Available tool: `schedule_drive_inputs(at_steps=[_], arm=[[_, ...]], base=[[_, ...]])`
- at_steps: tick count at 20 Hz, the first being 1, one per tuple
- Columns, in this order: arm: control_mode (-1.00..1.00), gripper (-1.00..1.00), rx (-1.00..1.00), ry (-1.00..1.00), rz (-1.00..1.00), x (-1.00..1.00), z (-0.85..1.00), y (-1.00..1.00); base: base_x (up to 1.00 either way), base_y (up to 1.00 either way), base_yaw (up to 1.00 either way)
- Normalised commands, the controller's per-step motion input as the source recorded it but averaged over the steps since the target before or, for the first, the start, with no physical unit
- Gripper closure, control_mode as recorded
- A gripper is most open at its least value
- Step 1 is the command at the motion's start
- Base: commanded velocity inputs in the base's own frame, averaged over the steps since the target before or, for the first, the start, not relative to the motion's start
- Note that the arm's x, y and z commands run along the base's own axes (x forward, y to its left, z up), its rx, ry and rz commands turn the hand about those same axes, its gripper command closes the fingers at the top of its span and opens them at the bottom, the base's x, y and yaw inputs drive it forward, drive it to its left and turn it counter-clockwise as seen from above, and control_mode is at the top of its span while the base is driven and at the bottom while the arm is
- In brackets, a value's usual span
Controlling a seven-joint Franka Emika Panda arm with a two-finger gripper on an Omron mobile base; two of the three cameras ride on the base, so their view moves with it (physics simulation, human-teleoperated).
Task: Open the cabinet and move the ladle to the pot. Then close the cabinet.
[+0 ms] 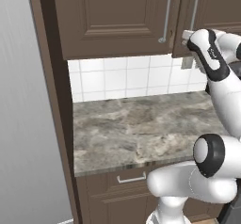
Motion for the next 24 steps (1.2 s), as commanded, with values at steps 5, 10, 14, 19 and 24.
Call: schedule_drive_inputs(at_steps=[5, 10, 14, 19, 24], arm=[[-1.00, 1.00, 0.00, -0.06, 0.00, -0.91, 0.26, -0.75], [-1.00, 1.00, 0.00, -0.01, 0.00, -1.00, 0.26, -0.79], [-1.00, 1.00, 0.00, 0.00, 0.00, -1.00, 0.20, -0.81], [-1.00, 1.00, 0.00, 0.00, 0.00, -1.00, 0.12, -0.84], [-1.00, 1.00, 0.00, 0.00, 0.00, -1.00, 0.02, -0.86]], base=[[0.00, 0.00, 0.00], [0.00, 0.00, 0.00], [0.00, 0.00, 0.00], [0.00, 0.00, 0.00], [0.00, 0.00, 0.00]])
